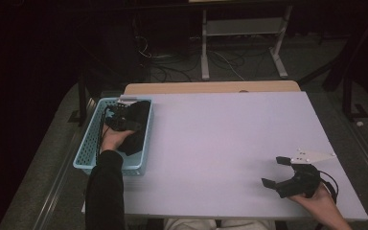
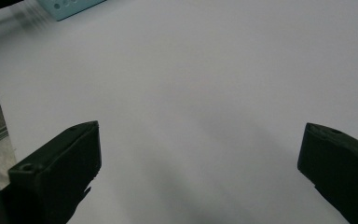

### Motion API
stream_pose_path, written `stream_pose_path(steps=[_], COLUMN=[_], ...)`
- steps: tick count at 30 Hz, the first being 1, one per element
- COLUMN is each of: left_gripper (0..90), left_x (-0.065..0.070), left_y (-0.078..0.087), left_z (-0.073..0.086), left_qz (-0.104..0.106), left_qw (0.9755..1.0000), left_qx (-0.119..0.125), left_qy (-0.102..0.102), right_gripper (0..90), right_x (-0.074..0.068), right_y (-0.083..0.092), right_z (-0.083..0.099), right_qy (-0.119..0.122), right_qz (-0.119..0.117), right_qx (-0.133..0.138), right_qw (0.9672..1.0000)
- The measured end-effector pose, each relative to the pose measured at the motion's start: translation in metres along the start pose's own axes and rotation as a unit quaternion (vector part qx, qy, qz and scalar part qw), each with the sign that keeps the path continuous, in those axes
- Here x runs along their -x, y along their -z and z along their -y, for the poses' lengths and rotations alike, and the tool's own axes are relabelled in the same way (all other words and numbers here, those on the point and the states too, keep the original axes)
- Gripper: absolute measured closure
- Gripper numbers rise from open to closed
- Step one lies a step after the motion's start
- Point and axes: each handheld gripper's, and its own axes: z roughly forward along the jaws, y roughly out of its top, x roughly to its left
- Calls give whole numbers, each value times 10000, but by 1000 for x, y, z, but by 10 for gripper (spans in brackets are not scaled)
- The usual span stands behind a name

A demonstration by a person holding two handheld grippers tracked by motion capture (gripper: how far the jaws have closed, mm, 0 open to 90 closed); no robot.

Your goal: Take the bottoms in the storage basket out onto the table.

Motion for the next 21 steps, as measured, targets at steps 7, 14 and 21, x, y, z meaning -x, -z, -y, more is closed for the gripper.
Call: stream_pose_path(steps=[7, 14, 21], left_gripper=[58, 206, 305], left_x=[1, 6, 7], left_y=[-3, -2, -1], left_z=[-1, -4, -5], left_qz=[-187, -51, 110], left_qw=[9996, 9995, 9993], left_qx=[-175, -232, -212], left_qy=[-147, -219, -280], right_gripper=[0, 0, 0], right_x=[0, -1, -1], right_y=[0, -1, -1], right_z=[0, 0, 0], right_qy=[-1, 8, 13], right_qz=[0, -7, -15], right_qx=[-15, -33, -50], right_qw=[10000, 10000, 10000])
